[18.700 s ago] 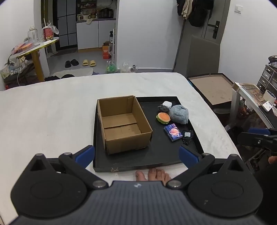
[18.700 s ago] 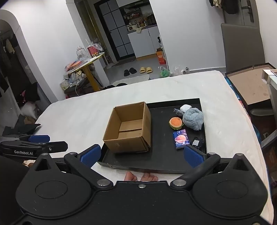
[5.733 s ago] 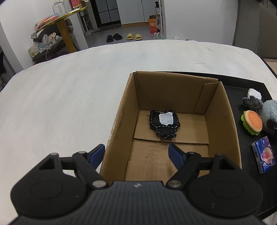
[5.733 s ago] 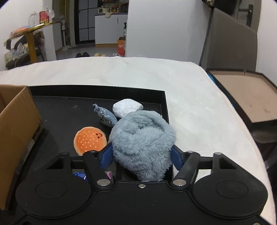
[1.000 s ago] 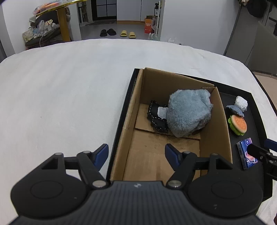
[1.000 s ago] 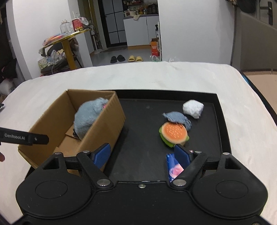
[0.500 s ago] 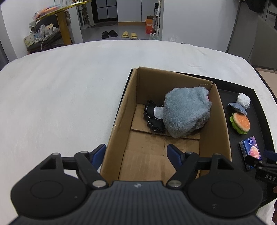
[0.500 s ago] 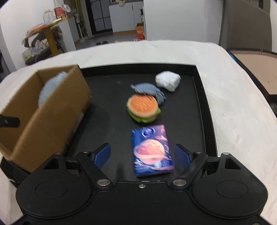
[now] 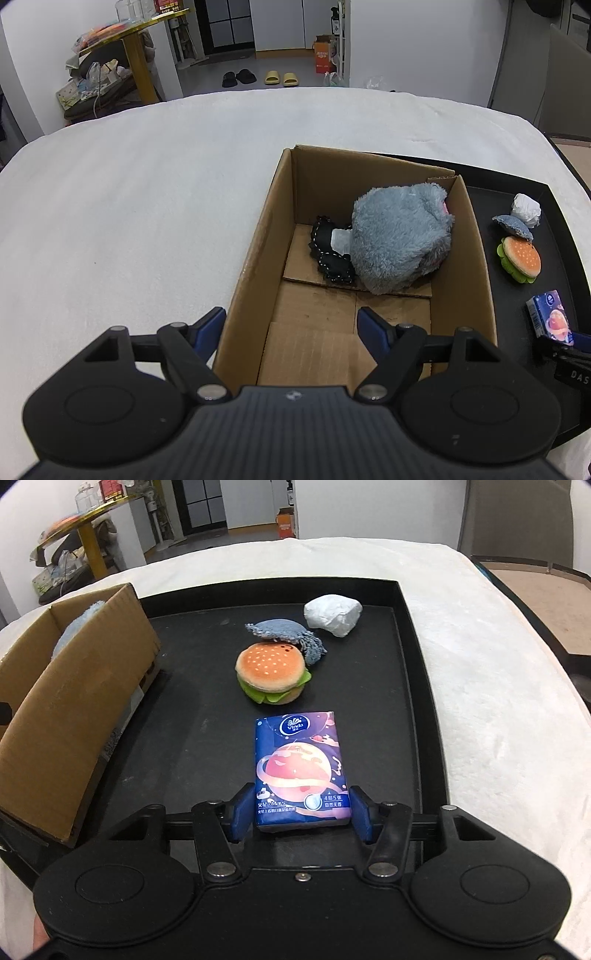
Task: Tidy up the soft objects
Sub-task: 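Carry the purple tissue pack over the cardboard box with the right tool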
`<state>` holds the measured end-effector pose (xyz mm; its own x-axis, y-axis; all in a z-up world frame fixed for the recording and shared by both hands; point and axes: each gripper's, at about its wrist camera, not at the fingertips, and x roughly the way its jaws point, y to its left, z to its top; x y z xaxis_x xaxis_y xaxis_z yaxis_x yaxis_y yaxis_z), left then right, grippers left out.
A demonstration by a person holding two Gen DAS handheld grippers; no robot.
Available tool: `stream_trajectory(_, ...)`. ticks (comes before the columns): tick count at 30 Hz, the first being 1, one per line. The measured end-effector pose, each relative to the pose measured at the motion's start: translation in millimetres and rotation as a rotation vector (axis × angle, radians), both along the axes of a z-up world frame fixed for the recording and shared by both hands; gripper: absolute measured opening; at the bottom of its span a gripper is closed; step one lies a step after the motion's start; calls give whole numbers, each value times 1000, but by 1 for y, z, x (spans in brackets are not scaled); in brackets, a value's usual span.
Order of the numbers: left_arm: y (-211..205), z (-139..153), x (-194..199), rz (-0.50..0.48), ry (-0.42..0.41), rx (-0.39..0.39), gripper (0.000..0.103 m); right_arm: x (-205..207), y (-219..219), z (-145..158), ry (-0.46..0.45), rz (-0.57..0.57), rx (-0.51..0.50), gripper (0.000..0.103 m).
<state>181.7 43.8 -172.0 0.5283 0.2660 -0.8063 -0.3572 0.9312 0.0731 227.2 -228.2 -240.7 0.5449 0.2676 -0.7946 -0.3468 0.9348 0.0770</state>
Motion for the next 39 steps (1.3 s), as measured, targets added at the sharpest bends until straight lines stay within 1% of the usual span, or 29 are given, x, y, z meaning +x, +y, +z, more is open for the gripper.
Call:
stream_trajectory(10, -3, 7, -1, -9, -2, 16, 76, 0, -7, 19, -30, -48, 41, 51)
stream_trajectory(23, 0, 13, -7, -9, 1, 8, 76, -1, 2, 43, -82, -33, 81, 51)
stream_trajectory(39, 14, 20, -13, -12, -8, -34, 76, 1, 28, 96, -181, -11, 154, 51)
